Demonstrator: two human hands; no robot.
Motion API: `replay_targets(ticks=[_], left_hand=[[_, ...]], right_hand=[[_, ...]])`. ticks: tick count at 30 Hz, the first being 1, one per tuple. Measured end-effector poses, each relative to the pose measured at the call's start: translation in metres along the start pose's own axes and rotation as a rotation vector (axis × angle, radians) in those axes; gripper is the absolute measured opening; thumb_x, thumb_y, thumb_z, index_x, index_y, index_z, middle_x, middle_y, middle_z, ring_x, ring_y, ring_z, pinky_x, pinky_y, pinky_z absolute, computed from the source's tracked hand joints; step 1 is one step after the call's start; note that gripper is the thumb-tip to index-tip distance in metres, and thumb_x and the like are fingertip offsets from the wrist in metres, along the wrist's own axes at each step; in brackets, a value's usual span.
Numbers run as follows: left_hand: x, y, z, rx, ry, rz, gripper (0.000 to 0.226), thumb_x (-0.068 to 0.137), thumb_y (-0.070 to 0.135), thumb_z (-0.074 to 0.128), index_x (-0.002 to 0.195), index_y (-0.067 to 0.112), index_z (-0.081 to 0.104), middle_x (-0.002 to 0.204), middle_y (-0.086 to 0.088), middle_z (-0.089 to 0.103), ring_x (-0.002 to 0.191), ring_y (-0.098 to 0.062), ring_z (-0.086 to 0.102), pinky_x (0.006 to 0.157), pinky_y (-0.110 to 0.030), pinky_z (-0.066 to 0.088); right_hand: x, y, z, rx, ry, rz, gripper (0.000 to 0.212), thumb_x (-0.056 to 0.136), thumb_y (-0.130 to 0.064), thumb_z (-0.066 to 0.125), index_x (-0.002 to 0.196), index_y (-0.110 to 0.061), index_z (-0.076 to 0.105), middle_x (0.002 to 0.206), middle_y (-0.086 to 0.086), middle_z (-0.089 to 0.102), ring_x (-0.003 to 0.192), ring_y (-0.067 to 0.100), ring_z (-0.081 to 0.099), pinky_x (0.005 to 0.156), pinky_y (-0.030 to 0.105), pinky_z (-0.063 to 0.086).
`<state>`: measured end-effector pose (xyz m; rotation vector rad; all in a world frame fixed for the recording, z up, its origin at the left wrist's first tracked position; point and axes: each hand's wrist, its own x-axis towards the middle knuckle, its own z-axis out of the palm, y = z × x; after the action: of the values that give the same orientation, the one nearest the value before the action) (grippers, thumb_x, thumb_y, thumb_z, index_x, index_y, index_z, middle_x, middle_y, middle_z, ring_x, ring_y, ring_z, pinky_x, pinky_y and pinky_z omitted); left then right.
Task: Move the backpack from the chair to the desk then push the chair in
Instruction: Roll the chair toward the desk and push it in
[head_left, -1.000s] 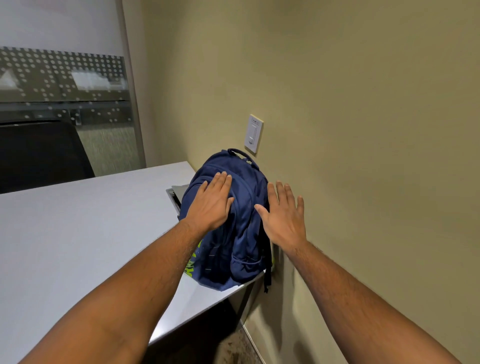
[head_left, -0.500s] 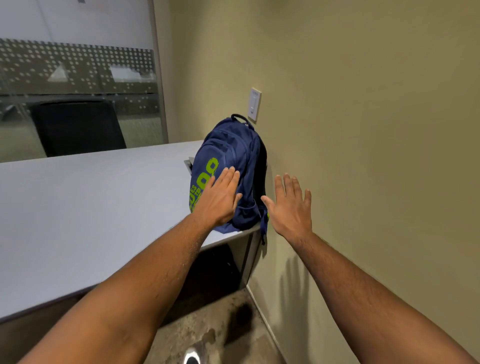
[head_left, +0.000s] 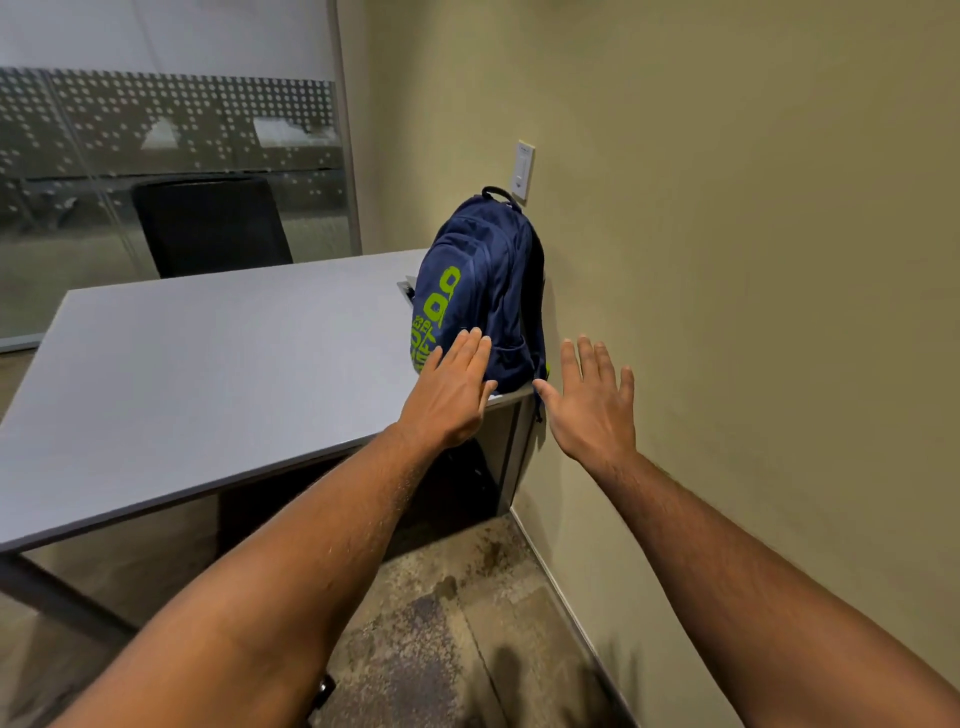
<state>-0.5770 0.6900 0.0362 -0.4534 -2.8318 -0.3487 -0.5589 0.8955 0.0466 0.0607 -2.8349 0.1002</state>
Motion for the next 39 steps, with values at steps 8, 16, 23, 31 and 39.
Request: replay_targets(ticks=[8,16,23,31,39], left_hand=[[-0.053,0.012,-0.016,-0.065,-0.022,0.112,0.063,0.108,0.039,0.031,0.161,0.012,0.010,0.170,-0.007,0.005,0.156,-0.020,0.003,0.126,-0.046,0.011],[-0.119,0.023,-0.020,-0.047,-0.094,0.236,0.063,0.108,0.039,0.029,0.160,0.008,0.010,0.169,-0.011,0.007,0.156,-0.023,0.005,0.125,-0.044,0.012],[-0.154,0.045,-0.034,-0.058,-0.085,0.324,0.063,0.108,0.039,0.030,0.159,0.007,0.014,0.168,-0.012,0.011,0.155,-0.024,0.009,0.124,-0.047,0.015],[-0.212,0.054,-0.052,-0.070,-0.098,0.342,0.063,0.108,0.039,0.028,0.160,0.008,0.012,0.169,-0.012,0.009,0.156,-0.023,0.007,0.126,-0.047,0.013],[-0.293,0.052,-0.067,-0.045,-0.134,0.356,0.063,0.108,0.038,0.030,0.160,0.008,0.012,0.169,-0.011,0.007,0.156,-0.023,0.006,0.125,-0.047,0.012]], right_hand=[[-0.075,-0.020,-0.024,-0.040,0.001,0.089,0.072,0.104,-0.060,0.021,0.160,-0.016,0.016,0.169,0.008,0.014,0.155,0.028,0.009,0.122,0.059,0.013],[-0.167,-0.046,-0.030,-0.048,-0.014,0.185,0.074,0.102,-0.063,0.019,0.160,-0.017,0.016,0.169,0.008,0.015,0.155,0.027,0.010,0.122,0.059,0.012],[-0.224,-0.047,-0.049,-0.086,-0.022,0.258,0.074,0.102,-0.064,0.020,0.161,-0.018,0.016,0.170,0.007,0.012,0.156,0.026,0.007,0.123,0.059,0.010],[-0.286,-0.058,-0.069,-0.102,-0.018,0.297,0.074,0.103,-0.063,0.018,0.161,-0.018,0.013,0.170,0.007,0.009,0.156,0.026,0.004,0.123,0.059,0.008],[-0.364,-0.083,-0.077,-0.076,-0.051,0.334,0.074,0.103,-0.062,0.020,0.161,-0.017,0.012,0.171,0.006,0.007,0.156,0.025,0.002,0.123,0.059,0.006]])
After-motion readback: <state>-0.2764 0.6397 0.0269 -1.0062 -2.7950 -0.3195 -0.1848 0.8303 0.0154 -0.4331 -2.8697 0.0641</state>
